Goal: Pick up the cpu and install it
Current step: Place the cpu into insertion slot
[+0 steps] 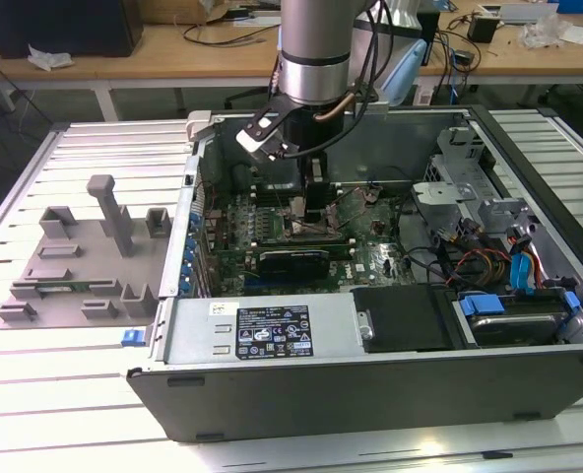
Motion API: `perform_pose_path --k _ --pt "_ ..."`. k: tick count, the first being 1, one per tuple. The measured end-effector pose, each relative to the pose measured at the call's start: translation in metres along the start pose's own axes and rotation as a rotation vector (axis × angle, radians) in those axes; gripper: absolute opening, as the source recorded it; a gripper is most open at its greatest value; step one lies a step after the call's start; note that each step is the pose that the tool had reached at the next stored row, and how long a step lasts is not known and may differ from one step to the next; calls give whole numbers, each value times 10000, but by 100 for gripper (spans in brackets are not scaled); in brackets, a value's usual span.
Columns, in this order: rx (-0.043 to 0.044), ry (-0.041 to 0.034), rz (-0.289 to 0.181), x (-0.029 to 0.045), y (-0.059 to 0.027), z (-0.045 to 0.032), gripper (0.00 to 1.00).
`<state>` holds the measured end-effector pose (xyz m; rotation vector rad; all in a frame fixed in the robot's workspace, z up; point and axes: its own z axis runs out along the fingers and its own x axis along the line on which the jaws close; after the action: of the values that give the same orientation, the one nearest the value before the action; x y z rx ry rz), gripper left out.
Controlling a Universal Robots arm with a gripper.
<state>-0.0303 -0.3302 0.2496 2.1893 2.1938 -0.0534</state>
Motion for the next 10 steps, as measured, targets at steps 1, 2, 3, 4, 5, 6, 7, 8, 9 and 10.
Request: perform_pose_path --k 1,2,3,4,5,6,7,8,9,10 --pt "0 0 0 0 0 0 55" --pt "0 0 -1 0 0 0 55" --pt "-2 3 -2 2 1 3 55" --pt "-3 4 -2 5 1 6 55" --pt "-1 2 -1 9 1 9 55" --pt "-1 1 -1 15 1 12 55" --pt "-1 1 -1 22 1 15 55" --pt "0 0 -4 25 1 16 55" --pt "-1 2 -1 30 0 18 55" --pt "-1 1 -1 35 0 25 55"
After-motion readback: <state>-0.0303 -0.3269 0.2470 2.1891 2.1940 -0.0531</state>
